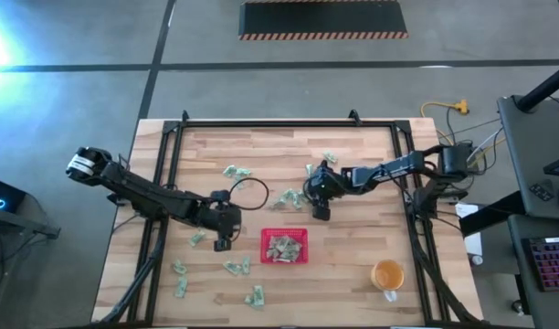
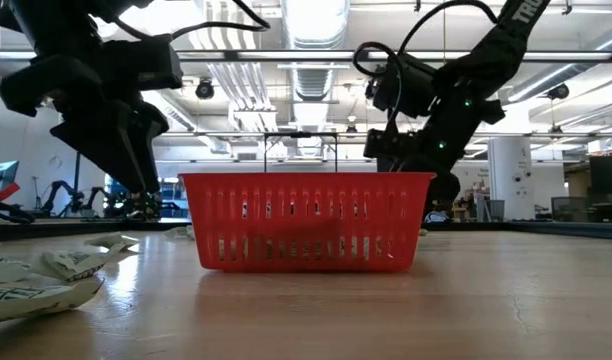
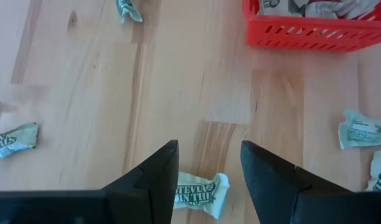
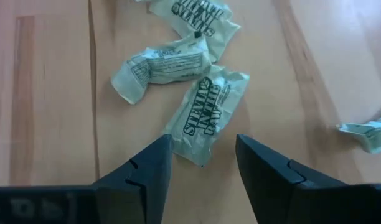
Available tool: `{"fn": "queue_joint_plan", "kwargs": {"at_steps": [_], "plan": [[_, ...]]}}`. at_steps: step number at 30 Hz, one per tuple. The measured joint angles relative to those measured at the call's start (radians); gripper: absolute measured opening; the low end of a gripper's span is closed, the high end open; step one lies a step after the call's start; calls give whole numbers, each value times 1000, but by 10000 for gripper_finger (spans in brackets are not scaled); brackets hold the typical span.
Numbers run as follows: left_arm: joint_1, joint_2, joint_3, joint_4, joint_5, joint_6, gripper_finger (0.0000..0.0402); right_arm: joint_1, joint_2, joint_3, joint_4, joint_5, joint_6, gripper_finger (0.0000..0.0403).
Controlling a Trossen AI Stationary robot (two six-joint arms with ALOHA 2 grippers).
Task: Pick and place Stevia / Truvia into bins
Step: Put the white stevia packet into the red bin
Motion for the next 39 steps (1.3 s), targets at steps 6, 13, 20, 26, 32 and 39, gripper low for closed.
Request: {"fn": "queue_joint_plan", "kwargs": {"at_steps": [6, 13, 20, 26, 32, 39], "plan": [[0, 0, 0, 9, 0, 1, 158, -5, 1, 0, 4, 1, -1, 156], [0, 0, 0, 8, 0, 1, 158, -6, 1, 0, 6, 4, -13, 96], [0, 0, 0, 9, 0, 1, 158, -6, 1, 0, 6, 4, -35, 18], [0, 0, -9, 18, 0, 2, 158, -6, -18, 0, 5, 4, -46, 9], [0, 0, -31, 29, 0, 1, 158, 3, -98, 0, -20, 3, -44, 9], [0, 0, -47, 50, 1, 2, 157, 69, -206, 0, -45, -70, -30, 9]]}}
